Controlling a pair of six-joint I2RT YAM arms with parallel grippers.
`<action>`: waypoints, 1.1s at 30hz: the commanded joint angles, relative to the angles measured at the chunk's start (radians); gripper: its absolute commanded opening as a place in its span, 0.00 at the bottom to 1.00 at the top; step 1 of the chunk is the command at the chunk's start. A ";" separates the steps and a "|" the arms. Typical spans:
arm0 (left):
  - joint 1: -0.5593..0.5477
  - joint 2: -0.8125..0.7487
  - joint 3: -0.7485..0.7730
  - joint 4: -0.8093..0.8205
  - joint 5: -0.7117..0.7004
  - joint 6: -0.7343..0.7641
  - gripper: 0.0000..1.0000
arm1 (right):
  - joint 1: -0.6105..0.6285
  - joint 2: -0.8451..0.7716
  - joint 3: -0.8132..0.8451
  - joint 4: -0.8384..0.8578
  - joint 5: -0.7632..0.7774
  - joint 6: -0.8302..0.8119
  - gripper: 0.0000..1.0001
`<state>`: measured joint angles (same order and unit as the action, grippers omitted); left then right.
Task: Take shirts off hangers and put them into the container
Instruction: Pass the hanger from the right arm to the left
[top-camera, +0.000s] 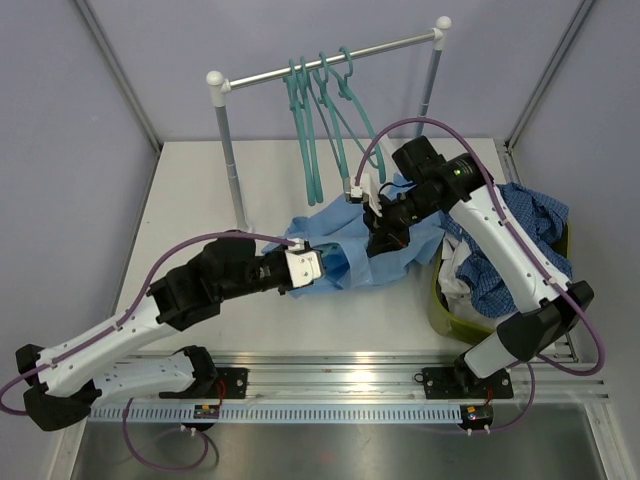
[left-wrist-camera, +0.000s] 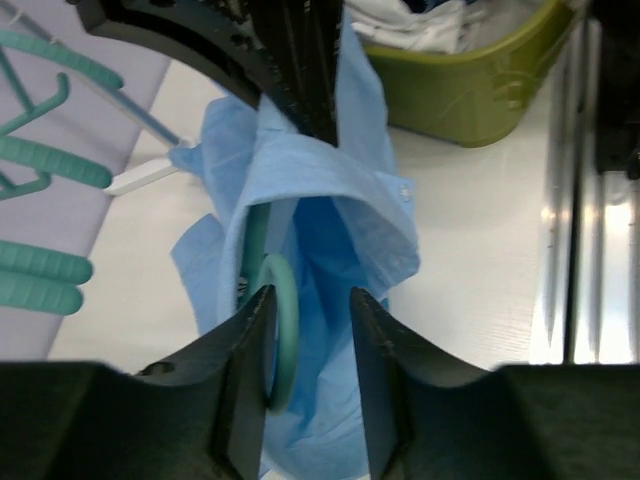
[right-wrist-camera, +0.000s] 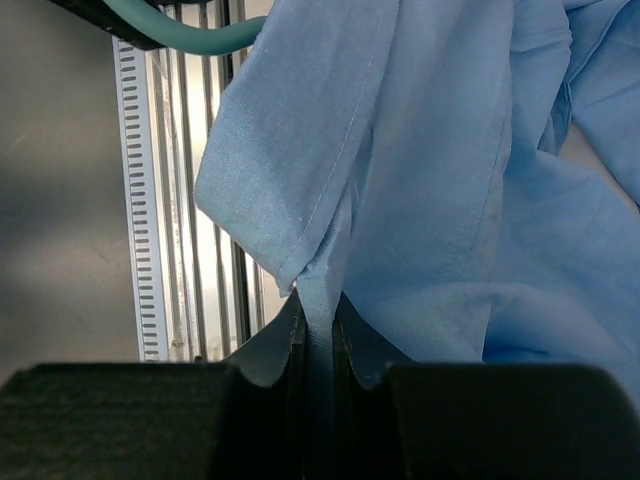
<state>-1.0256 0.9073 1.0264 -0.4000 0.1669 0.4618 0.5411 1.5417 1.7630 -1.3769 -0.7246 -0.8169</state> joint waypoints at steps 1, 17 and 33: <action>-0.025 0.001 0.014 0.055 -0.194 0.046 0.26 | 0.010 0.001 0.038 -0.102 -0.052 -0.010 0.00; -0.027 -0.051 -0.042 0.055 -0.234 -0.435 0.00 | 0.010 -0.104 0.121 0.084 0.155 0.222 0.98; 0.124 -0.001 -0.025 0.214 -0.079 -1.081 0.00 | 0.135 -0.120 -0.112 0.285 0.275 0.461 0.90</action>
<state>-0.9104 0.9085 0.9749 -0.3267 0.0463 -0.4938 0.6323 1.4189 1.6402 -1.1690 -0.5564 -0.4034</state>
